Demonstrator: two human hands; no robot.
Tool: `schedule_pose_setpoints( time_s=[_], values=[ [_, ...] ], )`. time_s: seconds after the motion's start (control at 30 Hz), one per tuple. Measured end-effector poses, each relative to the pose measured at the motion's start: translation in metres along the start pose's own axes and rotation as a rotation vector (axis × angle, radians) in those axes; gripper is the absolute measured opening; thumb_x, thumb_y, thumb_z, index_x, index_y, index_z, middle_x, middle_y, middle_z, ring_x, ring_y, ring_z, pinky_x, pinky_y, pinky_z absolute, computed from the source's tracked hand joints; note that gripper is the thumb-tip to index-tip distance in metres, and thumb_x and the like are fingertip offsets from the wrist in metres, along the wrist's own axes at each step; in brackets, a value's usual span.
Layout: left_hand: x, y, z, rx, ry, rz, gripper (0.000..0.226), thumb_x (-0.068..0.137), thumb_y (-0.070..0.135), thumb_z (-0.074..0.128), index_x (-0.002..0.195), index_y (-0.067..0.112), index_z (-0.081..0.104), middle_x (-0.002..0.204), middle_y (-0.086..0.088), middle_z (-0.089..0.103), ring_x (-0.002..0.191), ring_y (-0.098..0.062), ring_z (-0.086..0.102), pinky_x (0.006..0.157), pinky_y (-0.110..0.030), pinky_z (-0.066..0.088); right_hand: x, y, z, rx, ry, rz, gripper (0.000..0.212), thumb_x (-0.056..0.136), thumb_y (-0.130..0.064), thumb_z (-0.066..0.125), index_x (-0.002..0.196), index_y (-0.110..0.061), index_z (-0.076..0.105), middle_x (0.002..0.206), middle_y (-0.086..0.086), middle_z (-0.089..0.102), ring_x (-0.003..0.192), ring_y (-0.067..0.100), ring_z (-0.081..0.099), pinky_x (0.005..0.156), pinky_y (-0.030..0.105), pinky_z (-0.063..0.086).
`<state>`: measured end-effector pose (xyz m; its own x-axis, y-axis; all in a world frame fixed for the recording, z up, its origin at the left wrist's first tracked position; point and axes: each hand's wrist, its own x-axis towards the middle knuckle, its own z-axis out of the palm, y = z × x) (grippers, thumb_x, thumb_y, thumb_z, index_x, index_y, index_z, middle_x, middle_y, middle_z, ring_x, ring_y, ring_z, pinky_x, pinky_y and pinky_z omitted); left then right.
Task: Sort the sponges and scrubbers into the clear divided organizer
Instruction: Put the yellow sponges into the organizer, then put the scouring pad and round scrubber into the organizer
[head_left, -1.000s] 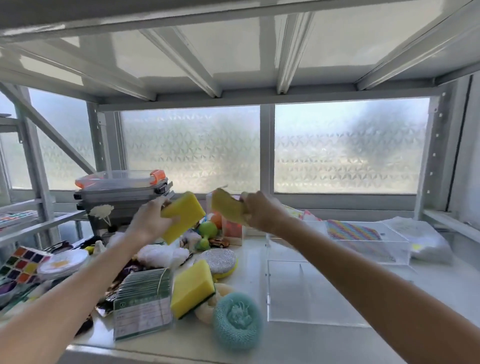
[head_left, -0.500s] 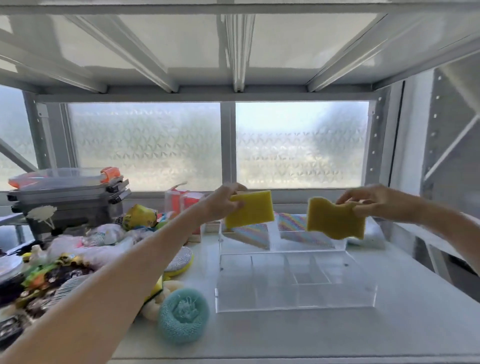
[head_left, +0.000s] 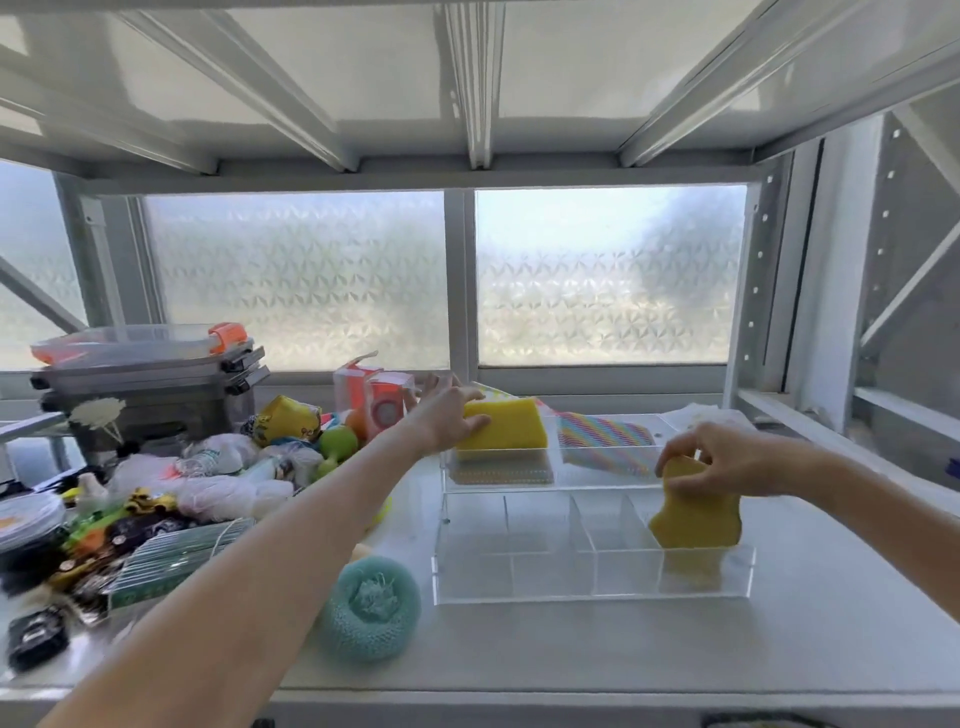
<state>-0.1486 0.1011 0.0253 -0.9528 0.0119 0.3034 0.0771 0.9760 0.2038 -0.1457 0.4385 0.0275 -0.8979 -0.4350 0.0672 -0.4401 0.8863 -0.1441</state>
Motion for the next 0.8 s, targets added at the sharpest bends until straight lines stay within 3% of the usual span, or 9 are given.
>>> schedule_pose_setpoints(
  time_s=[0.1, 0.2, 0.27, 0.37, 0.5, 0.6, 0.7, 0.73, 0.8],
  values=[
    [-0.015, -0.023, -0.039, -0.12, 0.067, 0.0, 0.061, 0.086, 0.034, 0.061, 0.14, 0.015, 0.04, 0.134, -0.013, 0.043, 0.126, -0.031, 0.043, 0.107, -0.046, 0.034, -0.005, -0.021, -0.01, -0.123, 0.203, -0.045, 0.04, 0.072, -0.047, 0.074, 0.105, -0.026, 0.065, 0.106, -0.002, 0.061, 0.091, 0.016, 0.058, 0.08, 0.034, 0.051],
    [-0.043, -0.075, -0.078, -0.107, -0.012, -0.073, 0.032, 0.084, 0.025, 0.065, 0.112, 0.012, 0.06, 0.109, -0.008, 0.059, 0.103, -0.024, 0.057, 0.082, -0.03, 0.047, -0.014, -0.072, -0.021, 0.021, 0.356, -0.247, 0.044, 0.07, -0.041, 0.079, 0.105, -0.019, 0.065, 0.102, -0.001, 0.063, 0.09, 0.015, 0.06, 0.08, 0.03, 0.05],
    [-0.067, -0.105, -0.09, 0.022, -0.194, -0.143, 0.018, 0.081, 0.034, 0.067, 0.085, 0.017, 0.063, 0.092, -0.002, 0.062, 0.086, -0.018, 0.057, 0.067, -0.026, 0.043, -0.021, -0.122, -0.014, 0.183, 0.257, -0.441, 0.043, 0.069, -0.041, 0.08, 0.104, -0.019, 0.066, 0.097, -0.005, 0.065, 0.087, 0.011, 0.061, 0.082, 0.027, 0.051],
    [-0.102, -0.117, -0.089, 0.065, -0.51, -0.209, 0.046, 0.073, 0.065, 0.061, 0.068, 0.019, 0.062, 0.075, 0.006, 0.053, 0.068, -0.012, 0.045, 0.064, -0.025, 0.035, -0.03, -0.194, 0.02, 0.266, 0.002, -0.65, 0.059, 0.068, -0.047, 0.079, 0.118, -0.024, 0.058, 0.108, -0.007, 0.062, 0.097, 0.009, 0.059, 0.089, 0.024, 0.049],
    [-0.136, -0.112, -0.073, 0.037, -0.749, -0.165, 0.066, 0.051, 0.081, 0.064, 0.09, 0.029, 0.068, 0.097, 0.011, 0.063, 0.092, -0.009, 0.058, 0.088, -0.031, 0.047, -0.032, -0.243, 0.07, 0.045, -0.14, -0.707, 0.082, 0.068, -0.054, 0.076, 0.135, -0.026, 0.039, 0.127, 0.003, 0.053, 0.114, 0.021, 0.049, 0.097, 0.037, 0.042],
    [-0.149, -0.107, -0.06, 0.136, -0.681, -0.101, 0.054, 0.048, 0.075, 0.07, 0.084, 0.035, 0.061, 0.094, 0.008, 0.063, 0.088, -0.012, 0.06, 0.077, -0.031, 0.051, -0.026, -0.25, 0.081, 0.0, -0.049, -0.699, 0.074, 0.075, -0.046, 0.073, 0.136, -0.022, 0.039, 0.125, 0.008, 0.055, 0.113, 0.028, 0.051, 0.091, 0.041, 0.044],
    [-0.148, -0.11, -0.07, -0.059, -0.626, -0.158, 0.04, 0.069, 0.052, 0.072, 0.097, 0.026, 0.061, 0.096, 0.005, 0.067, 0.089, -0.012, 0.064, 0.076, -0.026, 0.051, -0.022, -0.247, 0.079, 0.074, -0.025, -0.734, 0.06, 0.084, -0.04, 0.065, 0.137, -0.024, 0.042, 0.126, 0.008, 0.058, 0.112, 0.027, 0.052, 0.089, 0.04, 0.043],
    [-0.147, -0.113, -0.078, -0.156, -0.592, -0.19, 0.042, 0.07, 0.049, 0.072, 0.1, 0.022, 0.061, 0.099, 0.002, 0.068, 0.091, -0.013, 0.066, 0.077, -0.025, 0.051, -0.023, -0.244, 0.075, 0.119, -0.013, -0.744, 0.056, 0.085, -0.041, 0.062, 0.137, -0.027, 0.044, 0.125, 0.007, 0.06, 0.11, 0.025, 0.053, 0.09, 0.04, 0.045],
    [-0.141, -0.114, -0.099, -0.335, -0.442, -0.2, 0.068, 0.054, 0.063, 0.076, 0.103, 0.017, 0.063, 0.099, -0.005, 0.072, 0.091, -0.018, 0.069, 0.081, -0.027, 0.052, -0.026, -0.235, 0.063, 0.215, 0.043, -0.758, 0.05, 0.088, -0.042, 0.059, 0.134, -0.029, 0.048, 0.12, 0.003, 0.063, 0.101, 0.02, 0.057, 0.087, 0.037, 0.048]
  ],
)
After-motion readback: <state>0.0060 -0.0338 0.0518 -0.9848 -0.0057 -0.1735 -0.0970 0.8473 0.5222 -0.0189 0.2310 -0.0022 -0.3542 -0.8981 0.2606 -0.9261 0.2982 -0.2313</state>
